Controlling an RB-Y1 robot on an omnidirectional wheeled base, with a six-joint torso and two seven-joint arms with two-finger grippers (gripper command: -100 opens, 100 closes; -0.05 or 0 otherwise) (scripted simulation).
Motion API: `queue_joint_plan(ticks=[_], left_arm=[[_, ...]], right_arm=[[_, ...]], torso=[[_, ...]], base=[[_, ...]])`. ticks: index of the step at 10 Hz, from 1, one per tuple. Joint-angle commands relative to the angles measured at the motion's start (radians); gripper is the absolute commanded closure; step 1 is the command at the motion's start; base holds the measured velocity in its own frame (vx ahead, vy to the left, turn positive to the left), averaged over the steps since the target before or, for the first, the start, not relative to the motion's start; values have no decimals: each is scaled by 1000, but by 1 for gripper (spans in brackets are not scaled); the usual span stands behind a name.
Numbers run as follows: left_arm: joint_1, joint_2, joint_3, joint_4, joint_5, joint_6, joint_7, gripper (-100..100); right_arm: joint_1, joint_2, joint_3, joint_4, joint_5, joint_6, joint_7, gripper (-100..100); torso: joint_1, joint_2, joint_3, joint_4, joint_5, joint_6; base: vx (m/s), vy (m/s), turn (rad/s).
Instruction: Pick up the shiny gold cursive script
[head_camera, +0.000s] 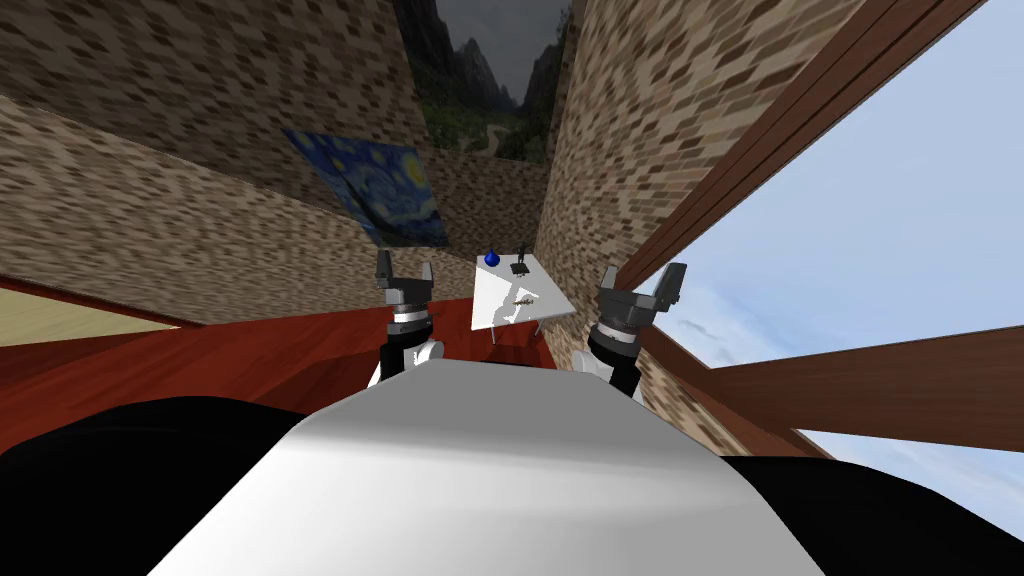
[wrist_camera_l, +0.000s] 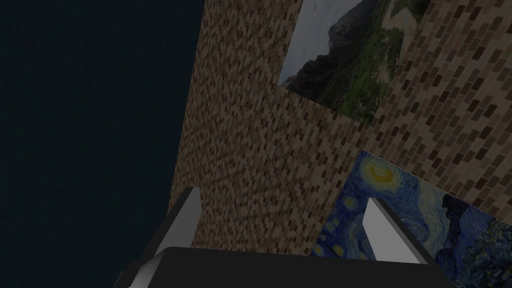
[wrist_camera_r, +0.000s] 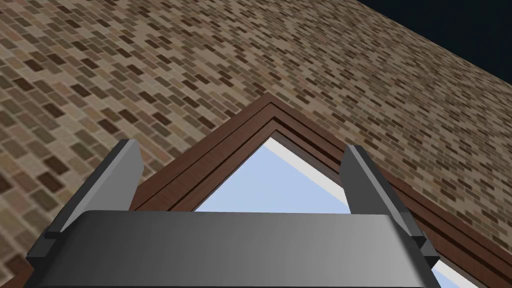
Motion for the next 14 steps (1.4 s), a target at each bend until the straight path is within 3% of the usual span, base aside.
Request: queue_joint_plan(ticks=[1, 4, 5, 7, 10, 13, 14], left_arm=[[0, 0, 0, 0, 0, 0, 0, 0], [0, 0, 0, 0, 0, 0, 0, 0], [0, 0, 0, 0, 0, 0, 0, 0], [0, 0, 0, 0, 0, 0, 0, 0], [0, 0, 0, 0, 0, 0, 0, 0], [0, 0, 0, 0, 0, 0, 0, 0], [0, 0, 0, 0, 0, 0, 0, 0]], right_arm=[[8, -35, 3, 13, 7, -5, 2, -100], [35, -126, 14, 66, 36, -25, 9, -100], [35, -134, 14, 66, 36, -25, 9, -100], [61, -203, 21, 122, 66, -43, 17, -100], [77, -264, 25, 156, 84, -53, 23, -100], [115, -354, 29, 234, 125, -73, 36, -100], [115, -365, 29, 234, 125, -73, 36, -100]], torso=[[0, 0, 0, 0, 0, 0], [1, 5, 3, 1, 0, 0], [2, 6, 3, 1, 0, 0], [1, 4, 2, 1, 0, 0], [2, 3, 2, 1, 0, 0], [2, 4, 2, 1, 1, 0], [3, 4, 2, 1, 1, 0]], base=[[-31, 9, 37], [-79, 24, 71], [-66, 19, 44], [-58, 35, 131], [-49, 32, 81], [-59, 50, 118], [-42, 46, 84]])
